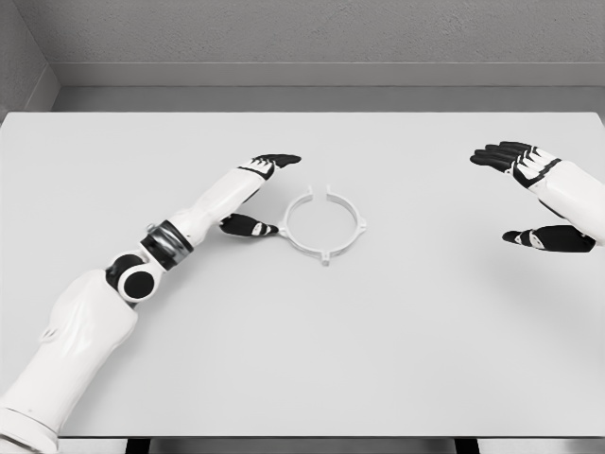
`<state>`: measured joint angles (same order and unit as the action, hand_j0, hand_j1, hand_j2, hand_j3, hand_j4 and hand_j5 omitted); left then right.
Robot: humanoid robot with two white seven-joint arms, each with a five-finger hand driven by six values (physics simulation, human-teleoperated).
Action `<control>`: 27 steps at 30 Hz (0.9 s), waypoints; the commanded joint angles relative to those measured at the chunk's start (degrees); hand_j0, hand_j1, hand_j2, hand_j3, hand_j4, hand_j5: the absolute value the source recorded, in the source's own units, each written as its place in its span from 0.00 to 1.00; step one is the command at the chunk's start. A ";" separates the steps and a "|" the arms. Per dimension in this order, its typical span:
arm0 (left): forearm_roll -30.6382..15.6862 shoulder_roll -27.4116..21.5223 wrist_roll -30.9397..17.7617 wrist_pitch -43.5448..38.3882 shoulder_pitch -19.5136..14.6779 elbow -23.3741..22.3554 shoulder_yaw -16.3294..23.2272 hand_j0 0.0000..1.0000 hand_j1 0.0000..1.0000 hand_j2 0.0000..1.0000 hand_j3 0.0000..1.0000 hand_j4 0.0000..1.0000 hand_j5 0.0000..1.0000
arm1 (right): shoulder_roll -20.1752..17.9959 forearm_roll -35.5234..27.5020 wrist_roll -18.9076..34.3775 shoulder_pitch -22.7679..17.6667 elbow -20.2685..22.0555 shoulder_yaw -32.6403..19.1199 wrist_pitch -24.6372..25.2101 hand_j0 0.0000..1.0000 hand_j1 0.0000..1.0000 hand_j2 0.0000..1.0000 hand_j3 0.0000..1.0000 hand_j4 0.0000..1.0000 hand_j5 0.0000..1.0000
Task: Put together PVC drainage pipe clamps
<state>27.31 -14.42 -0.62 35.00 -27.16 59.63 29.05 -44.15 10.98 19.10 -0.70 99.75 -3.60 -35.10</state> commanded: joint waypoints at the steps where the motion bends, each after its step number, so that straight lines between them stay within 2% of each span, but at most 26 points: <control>1: -0.33 0.19 0.01 0.00 0.00 0.05 -0.05 1.00 1.00 1.00 1.00 1.00 1.00 | -0.06 -0.43 -0.03 0.00 0.09 -0.01 0.10 1.00 1.00 1.00 1.00 1.00 1.00; 21: 0.11 2.12 0.09 0.00 -0.18 0.05 -0.05 1.00 1.00 1.00 1.00 1.00 1.00 | -0.06 -0.43 -0.03 0.00 0.27 -0.01 0.10 1.00 1.00 1.00 1.00 1.00 1.00; 25: -0.24 0.72 0.01 0.00 -0.79 -0.30 -1.19 1.00 1.00 1.00 1.00 1.00 1.00 | -0.06 -0.43 -0.03 0.00 0.27 -0.01 0.10 1.00 1.00 1.00 1.00 1.00 1.00; 27: -0.86 -4.29 0.01 0.00 -1.32 -0.04 -2.42 1.00 1.00 1.00 1.00 1.00 1.00 | -0.06 -0.43 -0.03 0.00 0.27 -0.01 0.10 1.00 1.00 1.00 1.00 1.00 1.00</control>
<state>27.26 -15.73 -0.60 35.00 -28.65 59.46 27.53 -44.15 10.98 19.10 -0.70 99.99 -3.60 -35.10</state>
